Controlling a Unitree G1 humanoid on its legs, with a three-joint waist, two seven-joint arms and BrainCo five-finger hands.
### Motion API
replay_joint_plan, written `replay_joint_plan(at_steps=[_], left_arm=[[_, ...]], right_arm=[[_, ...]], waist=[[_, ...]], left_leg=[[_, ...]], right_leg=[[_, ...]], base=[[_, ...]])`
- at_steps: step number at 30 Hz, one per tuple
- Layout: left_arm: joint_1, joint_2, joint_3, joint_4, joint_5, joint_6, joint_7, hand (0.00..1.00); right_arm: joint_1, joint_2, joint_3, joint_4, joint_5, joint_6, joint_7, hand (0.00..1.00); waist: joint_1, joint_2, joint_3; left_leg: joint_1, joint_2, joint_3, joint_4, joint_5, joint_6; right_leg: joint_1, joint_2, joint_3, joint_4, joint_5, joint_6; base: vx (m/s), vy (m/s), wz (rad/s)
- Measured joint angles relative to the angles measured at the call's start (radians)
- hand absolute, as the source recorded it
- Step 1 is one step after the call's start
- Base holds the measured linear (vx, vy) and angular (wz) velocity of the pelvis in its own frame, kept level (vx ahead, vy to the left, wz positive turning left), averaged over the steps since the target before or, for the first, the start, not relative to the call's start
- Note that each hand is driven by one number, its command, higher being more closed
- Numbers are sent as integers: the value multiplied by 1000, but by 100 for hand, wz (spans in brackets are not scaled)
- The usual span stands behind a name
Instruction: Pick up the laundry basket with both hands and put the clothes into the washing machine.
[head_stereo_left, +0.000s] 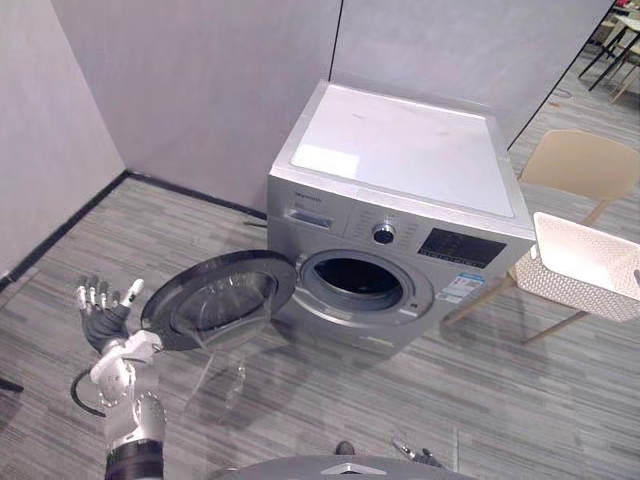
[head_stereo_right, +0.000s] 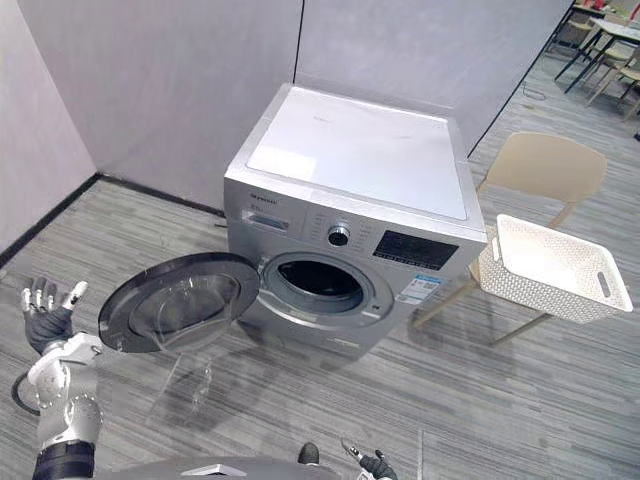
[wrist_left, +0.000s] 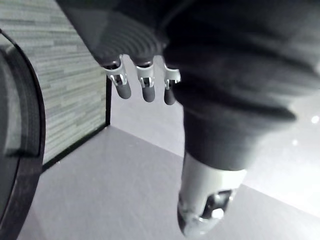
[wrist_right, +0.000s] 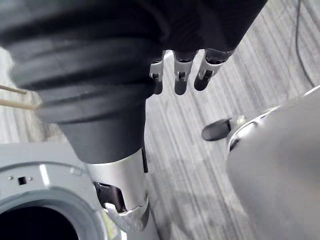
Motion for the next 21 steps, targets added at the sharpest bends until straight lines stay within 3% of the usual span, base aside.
replay_joint_plan(at_steps=[3,5,7,8,9,10,12,13,14,15,16,17,19,21], left_arm=[[-157,127,58,153,-2,-3,16,0],[-337,270,59,320,-53,-1,15,0],[-472,364,45,437,-81,1,16,0],[-590,441,16,523,-82,11,14,0],[-605,450,11,531,-82,15,12,0],[-718,490,-31,592,-76,35,5,0],[-803,481,-76,636,-53,60,-1,0],[-816,468,-85,644,-51,63,-4,0],[-825,432,-97,650,-50,65,-9,0],[-821,401,-108,651,-50,66,-12,0],[-815,384,-111,655,-49,62,-11,0],[-795,367,-99,629,-33,23,-6,0],[-760,344,-99,642,-29,20,-6,0],[-674,279,-95,642,-30,9,-6,0]], right_arm=[[-3,-1,2,-40,0,-1,10,0],[-4,-3,8,-71,4,-8,11,0],[-4,-5,43,-97,8,-14,12,0],[-2,-2,78,-131,15,-21,12,0],[-1,-2,83,-136,16,-21,13,0],[0,0,111,-172,23,-23,15,0],[11,10,123,-220,59,-30,16,0],[20,16,125,-233,63,-31,15,0],[41,30,141,-243,79,-34,14,0],[54,41,152,-242,87,-33,13,0],[56,47,152,-242,91,-33,12,0],[49,50,153,-249,91,-39,10,0],[48,44,148,-274,91,-43,9,0],[47,35,147,-276,91,-45,9,0]], waist=[[-8,-30,46],[-10,-52,96],[-10,-56,135],[-11,-59,139],[-12,-59,139],[-13,-66,149],[-20,-76,156],[-23,-80,156],[-18,-74,159],[-10,-86,152],[-7,-95,150],[-1,-105,152],[16,-79,165],[27,-56,161]], left_leg=[[-83,2,5,0,33,-11],[-145,8,11,16,51,-16],[-186,23,20,44,51,-17],[-236,53,39,67,49,-18],[-244,58,41,71,48,-19],[-272,85,56,86,48,-18],[-282,111,77,93,45,-11],[-286,115,80,93,42,-6],[-294,136,93,92,42,-5],[-298,147,98,90,50,-18],[-300,148,99,90,54,-25],[-312,156,101,105,61,-36],[-282,170,136,97,72,-50],[-223,159,166,66,82,-49]], right_leg=[[-87,1,6,7,37,1],[-157,6,27,7,78,-7],[-195,14,37,7,121,-14],[-253,39,60,7,194,-13],[-262,42,63,7,204,-11],[-302,65,89,6,285,-2],[-327,84,114,2,360,-15],[-329,86,113,-1,362,-17],[-327,94,84,7,320,-38],[-307,90,56,7,280,-67],[-299,87,64,6,267,-50],[-302,97,81,6,265,-45],[-285,108,79,6,261,-50],[-244,99,70,6,234,-78]], base=[[-80,-43,0],[-66,-48,-9],[-98,-11,-32],[-144,2,-39],[-164,21,-58],[-95,37,-42],[-109,76,-45],[-124,102,-27],[-56,75,-15],[33,83,-16],[111,47,-12],[99,24,-7],[43,-27,-16],[53,12,-3]])
